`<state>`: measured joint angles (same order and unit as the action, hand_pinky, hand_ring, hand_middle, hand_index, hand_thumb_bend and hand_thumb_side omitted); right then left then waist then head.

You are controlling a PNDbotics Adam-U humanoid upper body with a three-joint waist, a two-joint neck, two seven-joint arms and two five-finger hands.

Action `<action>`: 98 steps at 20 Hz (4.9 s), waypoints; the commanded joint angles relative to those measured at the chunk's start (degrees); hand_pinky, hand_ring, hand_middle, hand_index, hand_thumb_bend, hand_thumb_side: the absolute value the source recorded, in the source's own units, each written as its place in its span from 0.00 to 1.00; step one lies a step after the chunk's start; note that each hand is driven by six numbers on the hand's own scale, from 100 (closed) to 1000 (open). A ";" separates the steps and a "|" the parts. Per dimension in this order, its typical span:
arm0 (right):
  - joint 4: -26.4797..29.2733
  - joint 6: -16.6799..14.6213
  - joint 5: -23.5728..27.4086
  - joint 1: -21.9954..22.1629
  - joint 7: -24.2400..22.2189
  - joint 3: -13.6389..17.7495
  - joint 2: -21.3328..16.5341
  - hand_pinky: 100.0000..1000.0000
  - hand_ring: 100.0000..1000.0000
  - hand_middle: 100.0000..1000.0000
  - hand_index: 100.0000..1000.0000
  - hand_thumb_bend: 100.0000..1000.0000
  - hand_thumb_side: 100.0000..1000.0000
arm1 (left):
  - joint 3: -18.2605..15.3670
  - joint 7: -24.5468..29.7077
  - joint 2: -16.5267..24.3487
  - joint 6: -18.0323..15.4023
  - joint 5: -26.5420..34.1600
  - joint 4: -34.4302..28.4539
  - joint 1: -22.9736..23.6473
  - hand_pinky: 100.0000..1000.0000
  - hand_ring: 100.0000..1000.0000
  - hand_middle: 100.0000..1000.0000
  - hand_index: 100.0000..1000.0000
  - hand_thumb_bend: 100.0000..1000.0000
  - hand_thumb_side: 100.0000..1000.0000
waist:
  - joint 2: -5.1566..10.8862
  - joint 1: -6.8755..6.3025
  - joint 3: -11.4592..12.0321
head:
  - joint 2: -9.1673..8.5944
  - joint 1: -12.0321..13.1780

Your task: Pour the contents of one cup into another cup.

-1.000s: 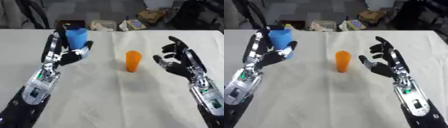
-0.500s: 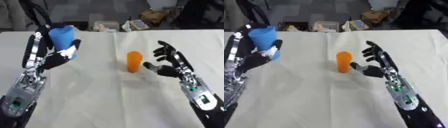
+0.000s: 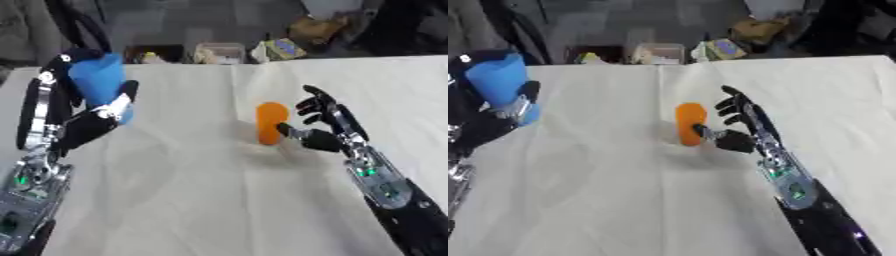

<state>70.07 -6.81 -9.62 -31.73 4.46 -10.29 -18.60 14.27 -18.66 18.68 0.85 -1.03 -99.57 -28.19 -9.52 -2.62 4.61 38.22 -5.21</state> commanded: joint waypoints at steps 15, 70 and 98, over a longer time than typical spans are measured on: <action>-6.81 -1.32 -1.99 -4.77 0.44 -0.34 1.88 0.60 0.68 0.62 0.96 0.56 0.29 | -0.77 -0.11 0.42 0.37 0.32 -2.68 -0.01 0.12 0.21 0.20 0.66 0.29 0.00 | 0.25 -1.26 2.03 | -0.29 -1.35; -11.26 -2.90 -7.96 -8.55 4.27 -1.28 6.54 0.56 0.62 0.57 0.93 0.50 0.26 | -0.08 0.36 -0.68 0.55 0.54 -2.64 -0.23 0.12 0.20 0.19 0.66 0.30 0.00 | -0.59 -2.05 4.16 | -0.69 -2.65; -0.81 1.46 -1.82 -8.19 9.90 -1.63 4.33 0.00 0.08 0.00 0.50 0.00 0.00 | -0.59 -0.52 0.32 0.35 -1.14 -0.37 1.92 0.11 0.19 0.18 0.65 0.31 0.00 | -0.15 -0.38 2.80 | -0.77 -2.24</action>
<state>66.79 -5.64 -11.91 -39.13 14.62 -11.84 -12.89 14.38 -18.97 17.49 1.29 -1.70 -99.57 -25.72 -10.73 -2.97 7.33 37.90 -7.63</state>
